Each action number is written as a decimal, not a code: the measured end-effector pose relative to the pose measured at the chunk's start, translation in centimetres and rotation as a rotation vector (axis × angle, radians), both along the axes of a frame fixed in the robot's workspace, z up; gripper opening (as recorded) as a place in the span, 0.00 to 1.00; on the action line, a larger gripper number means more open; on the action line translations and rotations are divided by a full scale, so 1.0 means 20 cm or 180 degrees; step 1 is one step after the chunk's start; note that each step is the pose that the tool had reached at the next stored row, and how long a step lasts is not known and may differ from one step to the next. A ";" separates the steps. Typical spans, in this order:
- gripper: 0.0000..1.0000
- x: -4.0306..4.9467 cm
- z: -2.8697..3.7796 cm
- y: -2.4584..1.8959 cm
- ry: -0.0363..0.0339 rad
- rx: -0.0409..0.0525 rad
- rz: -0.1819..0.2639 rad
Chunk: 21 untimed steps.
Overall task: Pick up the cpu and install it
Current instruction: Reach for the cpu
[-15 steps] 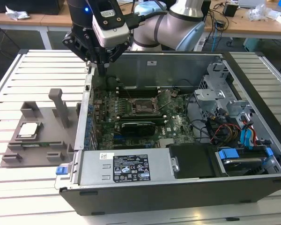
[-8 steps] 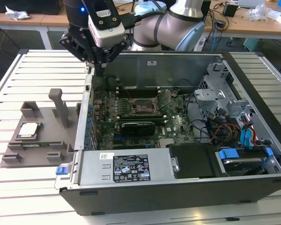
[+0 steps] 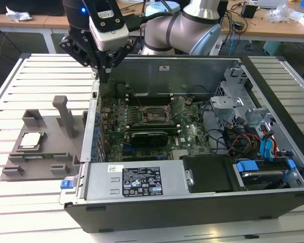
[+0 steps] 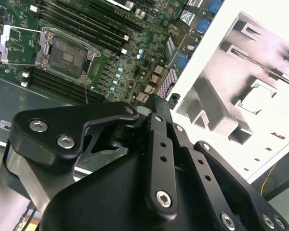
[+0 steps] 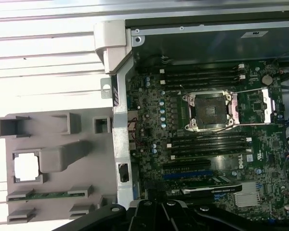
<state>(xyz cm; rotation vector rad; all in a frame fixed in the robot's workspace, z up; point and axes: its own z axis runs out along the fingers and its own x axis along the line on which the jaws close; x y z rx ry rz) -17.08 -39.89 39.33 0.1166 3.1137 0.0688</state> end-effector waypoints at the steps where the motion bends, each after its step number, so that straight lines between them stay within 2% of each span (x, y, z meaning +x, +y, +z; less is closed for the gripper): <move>1: 0.11 -0.005 0.000 0.000 0.0000 0.0000 0.0000; 21: 0.11 -0.072 0.000 0.000 0.0000 0.0000 0.0000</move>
